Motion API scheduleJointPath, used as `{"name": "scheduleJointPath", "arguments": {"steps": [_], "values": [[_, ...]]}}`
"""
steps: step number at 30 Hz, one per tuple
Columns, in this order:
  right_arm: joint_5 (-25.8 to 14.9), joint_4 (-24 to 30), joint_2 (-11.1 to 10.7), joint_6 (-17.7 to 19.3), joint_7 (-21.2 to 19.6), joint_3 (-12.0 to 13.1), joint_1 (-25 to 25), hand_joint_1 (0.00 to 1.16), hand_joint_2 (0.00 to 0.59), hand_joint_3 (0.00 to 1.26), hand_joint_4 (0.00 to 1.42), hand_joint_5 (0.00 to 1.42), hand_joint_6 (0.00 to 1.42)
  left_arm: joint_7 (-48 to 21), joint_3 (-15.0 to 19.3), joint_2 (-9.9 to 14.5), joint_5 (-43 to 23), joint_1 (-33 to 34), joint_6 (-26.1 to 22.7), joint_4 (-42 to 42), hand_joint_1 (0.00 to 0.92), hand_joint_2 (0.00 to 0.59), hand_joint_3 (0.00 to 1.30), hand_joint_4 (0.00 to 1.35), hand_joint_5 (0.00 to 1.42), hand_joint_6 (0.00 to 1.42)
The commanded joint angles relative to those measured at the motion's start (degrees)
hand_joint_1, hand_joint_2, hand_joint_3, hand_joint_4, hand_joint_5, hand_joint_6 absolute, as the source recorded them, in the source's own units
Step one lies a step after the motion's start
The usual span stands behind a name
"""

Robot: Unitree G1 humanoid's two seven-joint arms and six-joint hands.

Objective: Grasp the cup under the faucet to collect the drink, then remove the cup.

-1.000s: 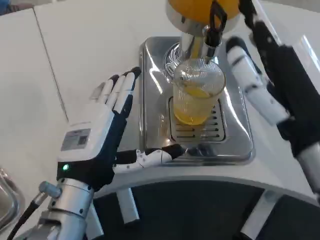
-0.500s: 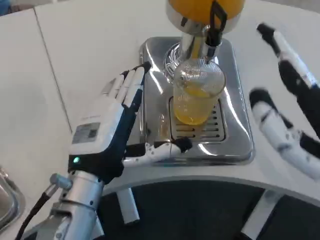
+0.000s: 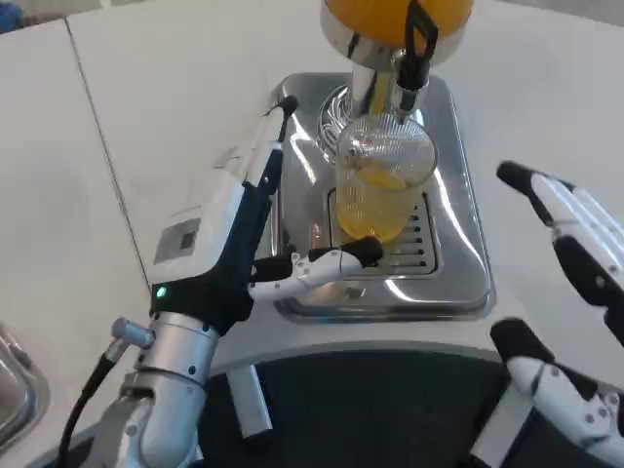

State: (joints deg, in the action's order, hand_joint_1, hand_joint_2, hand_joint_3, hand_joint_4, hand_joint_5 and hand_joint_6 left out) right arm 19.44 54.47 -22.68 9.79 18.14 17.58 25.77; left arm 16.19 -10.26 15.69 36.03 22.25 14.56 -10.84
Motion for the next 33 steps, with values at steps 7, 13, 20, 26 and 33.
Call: {"name": "scheduleJointPath", "arguments": {"steps": [7,13,20,26,33], "values": [[-1.2,0.6,0.5,7.1,1.2,3.0,8.4,0.29,0.454,0.00,0.00,0.00,0.05,3.4,-1.3,-3.2,-2.2,4.1,4.7,-7.8,0.284,0.039,0.00,0.00,0.11,0.14],[-0.6,0.7,1.3,8.5,1.5,2.4,10.7,0.29,0.451,0.00,0.00,0.00,0.05,4.9,-1.5,-4.8,-3.1,5.2,6.5,-11.4,0.302,0.039,0.00,0.00,0.13,0.17],[-0.4,1.8,1.7,7.8,2.7,2.0,11.2,0.30,0.449,0.00,0.00,0.00,0.05,6.5,-3.1,-6.3,-2.5,7.2,7.8,-15.4,0.302,0.039,0.00,0.00,0.14,0.17],[0.0,2.9,1.9,5.5,4.1,1.0,10.3,0.30,0.447,0.00,0.00,0.00,0.05,8.7,-4.1,-7.0,-2.3,10.7,8.9,-21.4,0.319,0.040,0.00,0.00,0.17,0.20],[0.5,3.8,1.9,2.9,5.1,-0.3,8.9,0.30,0.447,0.00,0.00,0.00,0.05,10.9,-4.5,-7.5,-2.5,14.3,9.6,-27.2,0.335,0.041,0.00,0.00,0.18,0.22]]}}
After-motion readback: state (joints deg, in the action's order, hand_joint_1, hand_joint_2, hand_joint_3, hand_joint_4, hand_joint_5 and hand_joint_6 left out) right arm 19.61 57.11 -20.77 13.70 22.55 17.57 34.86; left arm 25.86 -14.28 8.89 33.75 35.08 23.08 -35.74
